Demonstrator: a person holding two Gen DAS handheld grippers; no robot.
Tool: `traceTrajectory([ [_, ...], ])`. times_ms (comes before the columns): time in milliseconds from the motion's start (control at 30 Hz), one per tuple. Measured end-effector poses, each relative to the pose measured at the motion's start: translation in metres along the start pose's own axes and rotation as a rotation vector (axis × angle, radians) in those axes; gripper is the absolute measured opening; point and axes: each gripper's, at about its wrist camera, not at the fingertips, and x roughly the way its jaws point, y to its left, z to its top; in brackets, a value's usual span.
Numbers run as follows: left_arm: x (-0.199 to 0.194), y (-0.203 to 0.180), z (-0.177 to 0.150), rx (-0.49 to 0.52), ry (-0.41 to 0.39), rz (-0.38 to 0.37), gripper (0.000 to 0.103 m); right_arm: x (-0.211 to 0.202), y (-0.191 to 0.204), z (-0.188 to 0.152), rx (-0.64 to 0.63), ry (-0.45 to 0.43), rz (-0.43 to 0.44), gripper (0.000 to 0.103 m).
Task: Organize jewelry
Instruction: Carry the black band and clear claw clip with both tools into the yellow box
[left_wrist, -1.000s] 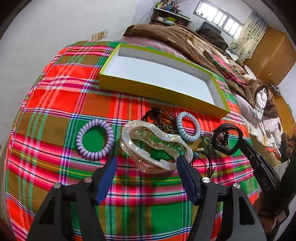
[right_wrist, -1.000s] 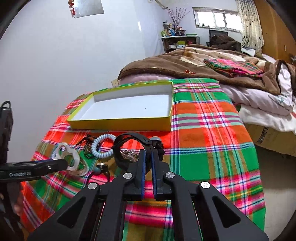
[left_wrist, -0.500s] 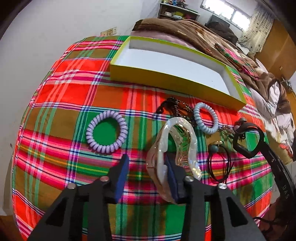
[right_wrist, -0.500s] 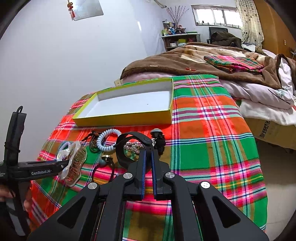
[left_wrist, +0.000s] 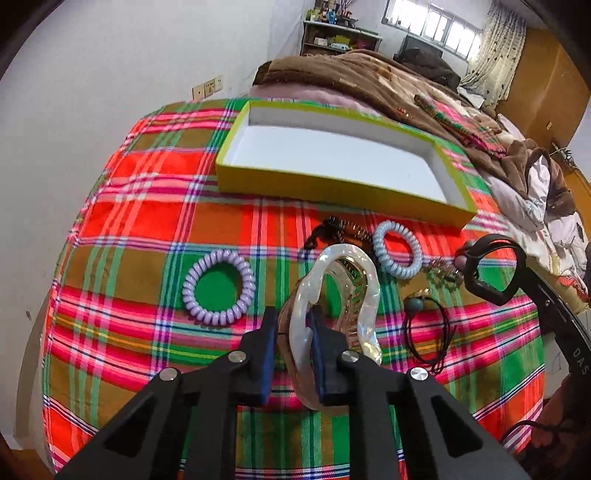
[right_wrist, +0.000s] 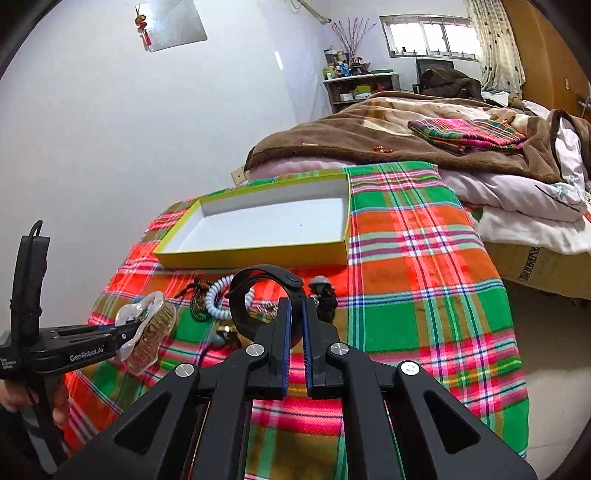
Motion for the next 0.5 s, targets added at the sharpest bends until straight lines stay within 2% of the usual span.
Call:
traceTrajectory([
  [300,-0.015,0.008,0.038,0.006,-0.086,-0.013,0.018,0.003,0.007,0.034,-0.009,-0.048,0.003,0.006],
  [500,-0.007,0.016,0.077,-0.006,-0.118,-0.021,0.018,0.026,0.006,0.065,-0.002,-0.048,0.002,0.006],
])
